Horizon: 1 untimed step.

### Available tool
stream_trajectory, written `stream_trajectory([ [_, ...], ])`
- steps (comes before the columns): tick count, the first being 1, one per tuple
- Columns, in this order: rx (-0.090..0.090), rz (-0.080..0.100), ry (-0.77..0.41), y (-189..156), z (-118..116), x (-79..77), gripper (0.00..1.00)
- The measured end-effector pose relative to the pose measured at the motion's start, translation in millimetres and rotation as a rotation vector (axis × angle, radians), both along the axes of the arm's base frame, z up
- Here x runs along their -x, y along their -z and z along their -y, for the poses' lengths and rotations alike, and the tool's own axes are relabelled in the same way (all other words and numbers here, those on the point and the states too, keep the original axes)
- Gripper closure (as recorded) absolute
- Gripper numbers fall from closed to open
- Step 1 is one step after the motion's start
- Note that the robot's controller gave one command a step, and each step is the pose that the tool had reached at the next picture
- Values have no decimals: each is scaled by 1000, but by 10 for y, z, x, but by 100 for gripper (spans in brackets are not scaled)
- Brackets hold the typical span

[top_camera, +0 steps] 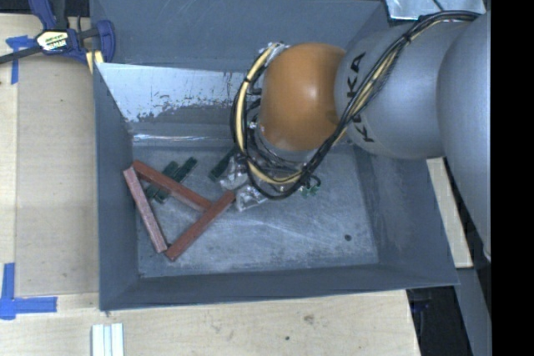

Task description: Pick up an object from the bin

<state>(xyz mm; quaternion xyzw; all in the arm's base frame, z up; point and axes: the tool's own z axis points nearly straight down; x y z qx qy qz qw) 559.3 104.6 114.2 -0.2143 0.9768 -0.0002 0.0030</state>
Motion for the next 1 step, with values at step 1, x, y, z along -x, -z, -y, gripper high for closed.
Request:
stream_trajectory([
  [1,1,-2,-111,-1307,215,-193,100],
])
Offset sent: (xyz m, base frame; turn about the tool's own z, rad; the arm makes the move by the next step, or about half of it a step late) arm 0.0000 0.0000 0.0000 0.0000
